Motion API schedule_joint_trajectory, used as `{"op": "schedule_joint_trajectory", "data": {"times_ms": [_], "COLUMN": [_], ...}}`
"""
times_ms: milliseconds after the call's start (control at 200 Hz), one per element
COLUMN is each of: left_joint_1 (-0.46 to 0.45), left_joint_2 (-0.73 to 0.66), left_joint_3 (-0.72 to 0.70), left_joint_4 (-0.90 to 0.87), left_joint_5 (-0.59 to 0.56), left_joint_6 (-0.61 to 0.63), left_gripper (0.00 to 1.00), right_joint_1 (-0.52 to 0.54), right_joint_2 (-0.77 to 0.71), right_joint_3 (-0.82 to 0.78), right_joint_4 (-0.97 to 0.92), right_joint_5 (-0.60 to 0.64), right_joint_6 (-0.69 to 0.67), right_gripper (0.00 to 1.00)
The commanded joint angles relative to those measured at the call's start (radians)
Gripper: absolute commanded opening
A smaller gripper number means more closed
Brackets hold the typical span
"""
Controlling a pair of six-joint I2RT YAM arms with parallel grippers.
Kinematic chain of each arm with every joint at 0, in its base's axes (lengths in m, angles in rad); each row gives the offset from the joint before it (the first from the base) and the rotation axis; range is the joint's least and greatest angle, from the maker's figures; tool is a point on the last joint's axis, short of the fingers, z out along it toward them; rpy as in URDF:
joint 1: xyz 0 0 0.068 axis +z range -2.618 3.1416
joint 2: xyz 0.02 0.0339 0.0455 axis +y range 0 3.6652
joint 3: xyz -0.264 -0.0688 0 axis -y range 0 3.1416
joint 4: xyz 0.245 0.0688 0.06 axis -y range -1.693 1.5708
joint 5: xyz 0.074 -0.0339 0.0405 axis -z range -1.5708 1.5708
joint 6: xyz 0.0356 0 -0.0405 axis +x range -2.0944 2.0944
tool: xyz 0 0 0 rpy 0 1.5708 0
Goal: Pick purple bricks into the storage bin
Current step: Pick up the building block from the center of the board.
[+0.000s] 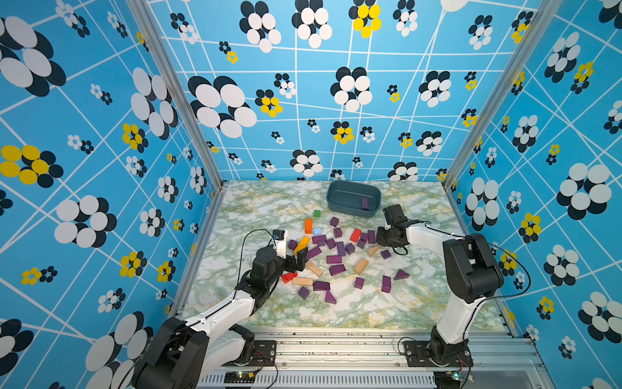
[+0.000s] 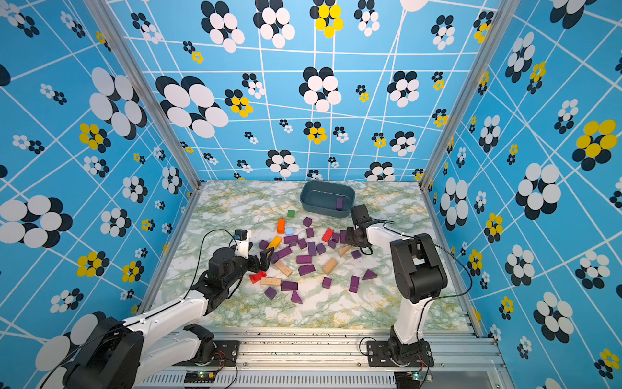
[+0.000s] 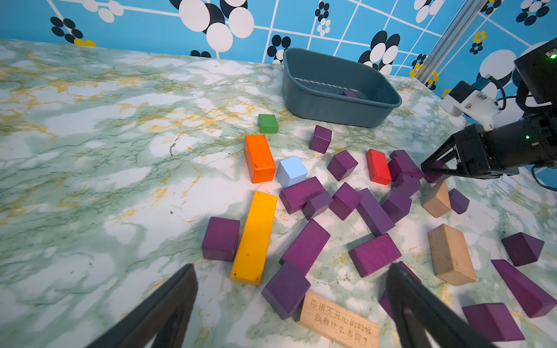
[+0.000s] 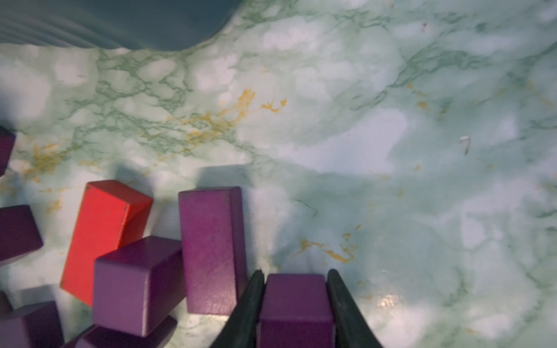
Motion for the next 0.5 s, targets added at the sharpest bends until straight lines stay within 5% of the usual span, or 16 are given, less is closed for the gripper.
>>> {"op": "schedule_joint_trajectory", "data": {"times_ms": [0, 495], "left_joint_1": [0.008, 0.009], "left_joint_2": [0.018, 0.019], "left_joint_3": [-0.010, -0.007], "left_joint_4": [0.031, 0.018], "left_joint_5": [-0.009, -0.017], "left_joint_6": [-0.007, -0.009], "left_gripper": [1.00, 0.99], "right_joint_1": [0.002, 0.001], "right_joint_2": [-0.056, -0.065], "right_joint_3": [0.012, 0.111], "right_joint_4": [-0.004, 0.083], "right_joint_5": [-0.037, -0.130], "right_joint_6": [0.029, 0.112], "right_gripper": [0.26, 0.23]}}
